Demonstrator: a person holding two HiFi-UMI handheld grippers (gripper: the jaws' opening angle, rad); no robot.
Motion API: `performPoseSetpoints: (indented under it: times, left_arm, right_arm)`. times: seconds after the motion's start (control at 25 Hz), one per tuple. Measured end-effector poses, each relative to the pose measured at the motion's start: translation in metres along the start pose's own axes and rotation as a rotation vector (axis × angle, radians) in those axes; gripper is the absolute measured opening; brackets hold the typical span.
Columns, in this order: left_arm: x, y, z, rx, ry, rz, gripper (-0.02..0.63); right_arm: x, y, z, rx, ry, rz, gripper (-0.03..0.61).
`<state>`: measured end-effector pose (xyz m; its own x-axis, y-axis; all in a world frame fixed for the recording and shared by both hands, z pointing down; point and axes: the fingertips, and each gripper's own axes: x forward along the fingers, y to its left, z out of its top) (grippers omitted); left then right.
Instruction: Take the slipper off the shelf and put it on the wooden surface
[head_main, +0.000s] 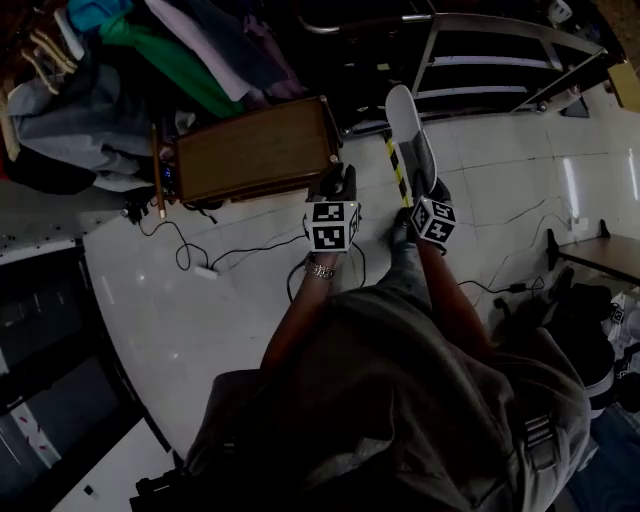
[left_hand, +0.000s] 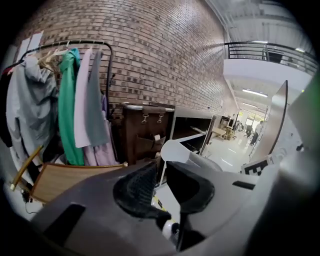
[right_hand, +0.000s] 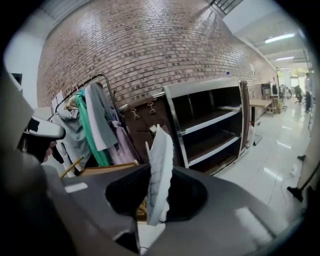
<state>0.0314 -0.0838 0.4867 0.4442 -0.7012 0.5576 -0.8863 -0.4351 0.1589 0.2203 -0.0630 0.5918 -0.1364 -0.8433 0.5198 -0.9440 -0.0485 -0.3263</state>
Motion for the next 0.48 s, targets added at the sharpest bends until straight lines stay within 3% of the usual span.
performPoseSetpoints:
  times: [0.12,0.24,0.36,0.48]
  left_arm:
    - [-0.073,0.089,-0.049,-0.031,-0.003,0.062,0.064]
    - [-0.135,0.173,-0.101,-0.137,0.039,0.137,0.064]
    - [-0.187,0.221,-0.139,-0.251,0.047,0.186,0.064]
    - [-0.212,0.255,-0.173,-0.328,0.053,0.229,0.064]
  right_arm:
    - [-0.013,0.106,-0.048,-0.026,0.003,0.055,0.075]
    - [-0.031,0.213,-0.114,-0.086,0.091,0.158,0.074]
    - [-0.059,0.298,-0.177,-0.106,0.191,0.314,0.074]
    - [-0.067,0.347,-0.237,-0.173,0.317,0.415,0.074]
